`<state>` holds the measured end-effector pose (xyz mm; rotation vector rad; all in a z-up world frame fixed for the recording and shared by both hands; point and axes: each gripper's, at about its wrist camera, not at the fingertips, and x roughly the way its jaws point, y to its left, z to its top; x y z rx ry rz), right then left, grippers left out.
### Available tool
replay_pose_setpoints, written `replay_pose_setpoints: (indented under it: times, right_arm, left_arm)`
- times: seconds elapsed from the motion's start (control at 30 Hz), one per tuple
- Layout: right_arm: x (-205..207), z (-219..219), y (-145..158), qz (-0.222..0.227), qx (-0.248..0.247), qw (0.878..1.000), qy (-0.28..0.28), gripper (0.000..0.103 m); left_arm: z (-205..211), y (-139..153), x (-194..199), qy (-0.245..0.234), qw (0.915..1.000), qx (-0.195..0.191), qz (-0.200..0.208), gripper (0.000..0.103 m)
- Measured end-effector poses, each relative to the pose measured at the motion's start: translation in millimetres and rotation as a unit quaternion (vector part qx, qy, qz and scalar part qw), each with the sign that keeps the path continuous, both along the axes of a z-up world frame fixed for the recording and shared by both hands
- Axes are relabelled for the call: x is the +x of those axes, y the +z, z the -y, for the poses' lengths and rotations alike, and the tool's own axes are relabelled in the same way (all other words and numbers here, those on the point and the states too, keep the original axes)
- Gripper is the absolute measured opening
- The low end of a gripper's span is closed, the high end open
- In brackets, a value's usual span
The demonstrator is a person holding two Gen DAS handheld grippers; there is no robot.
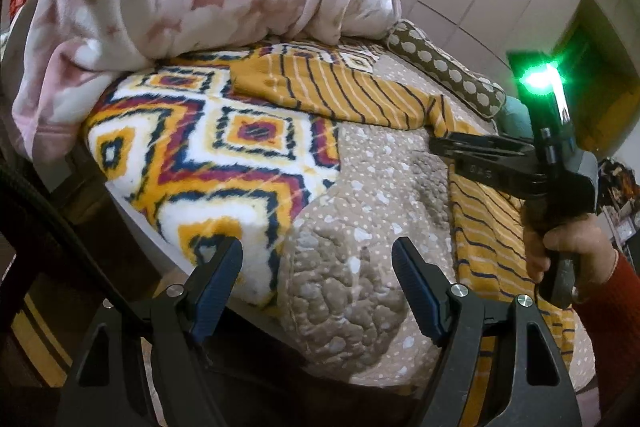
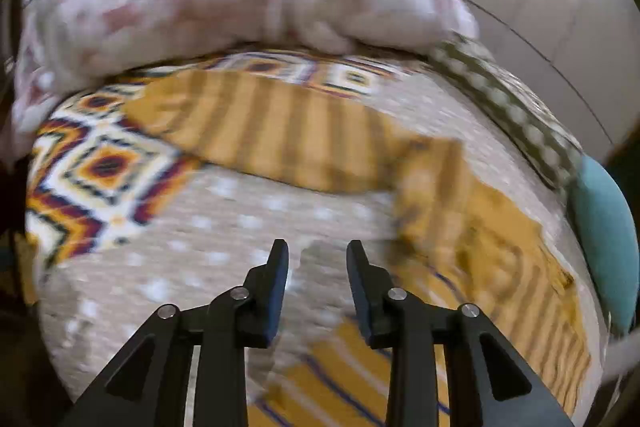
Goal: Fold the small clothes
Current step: 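Carry the sleeve across the sweater body with the right gripper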
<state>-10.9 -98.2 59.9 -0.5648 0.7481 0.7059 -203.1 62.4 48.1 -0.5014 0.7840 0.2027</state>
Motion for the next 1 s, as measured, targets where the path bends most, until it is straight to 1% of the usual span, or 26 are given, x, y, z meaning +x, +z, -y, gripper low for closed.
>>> replay_pose_setpoints:
  times: [0.03,0.13,0.27,0.4,0.47,0.5,0.53,0.57,0.6,0.63,0.67,0.7,0.77,0.83,0.87,0.9,0.97,1.0]
  right_arm:
    - [-7,-11,0,0.000,-0.002,1.000,0.012,0.037]
    - [-26,-58,-9,0.016,-0.018,0.998,0.051,0.038]
    - [-33,-117,-26,0.031,-0.044,0.995,0.081,0.038]
    - [-31,-168,-47,0.058,-0.082,0.991,0.083,0.038]
    - [-26,-182,-52,0.072,-0.088,0.991,0.078,0.038]
    - [-25,-186,-52,0.077,-0.086,0.990,0.078,0.035]
    - [-23,-188,-50,0.067,-0.083,0.991,0.078,0.012]
    - [-19,-187,-46,0.052,-0.079,0.993,0.068,0.005]
    - [-16,-184,-40,0.046,-0.066,0.995,0.061,0.005]
    - [-12,-175,-28,0.036,-0.039,0.997,0.051,0.005]
    - [-3,-162,-13,0.022,-0.009,0.999,0.028,0.005]
    - [4,-150,-1,0.013,0.011,1.000,0.011,0.005]
    - [24,-113,31,-0.007,0.067,0.997,-0.031,0.005]
    - [49,-58,66,-0.025,0.123,0.988,-0.085,0.005]
    - [58,-36,77,-0.031,0.141,0.984,-0.104,0.005]
    - [70,-2,90,-0.042,0.164,0.977,-0.131,0.005]
    - [95,69,105,-0.062,0.193,0.962,-0.182,0.005]
    - [101,98,107,-0.063,0.197,0.957,-0.204,0.005]
  left_arm:
    - [-2,-1,-1,0.001,1.0000,-0.002,-0.001,0.076]
    - [-9,-4,-4,0.006,1.0000,-0.004,-0.004,0.076]
    - [-21,-7,-11,0.019,0.9997,-0.016,0.001,0.076]
    - [-30,-12,-15,0.026,0.9994,-0.022,-0.005,0.076]
    - [-31,-15,-16,0.028,0.9993,-0.022,-0.009,0.076]
    - [-31,-16,-15,0.028,0.9993,-0.022,-0.011,0.076]
    - [-31,-17,-14,0.027,0.9993,-0.022,-0.012,0.076]
    - [-30,-16,-14,0.026,0.9993,-0.023,-0.013,0.076]
    - [-29,-14,-13,0.024,0.9994,-0.023,-0.011,0.076]
    - [-26,-11,-12,0.021,0.9995,-0.022,-0.007,0.076]
    - [-25,-9,-11,0.019,0.9996,-0.020,-0.005,0.076]
    - [-20,-5,-10,0.013,0.9998,-0.015,-0.002,0.076]
    - [-12,1,-7,0.003,0.9999,-0.010,0.003,0.076]
    - [-1,8,-3,-0.011,0.9999,-0.003,0.009,0.076]
    - [4,11,-2,-0.016,0.9998,0.000,0.012,0.076]
    - [11,15,1,-0.025,0.9996,0.006,0.014,0.076]
    - [23,20,5,-0.039,0.9990,0.013,0.016,0.076]
    - [28,21,7,-0.044,0.9988,0.015,0.017,0.076]
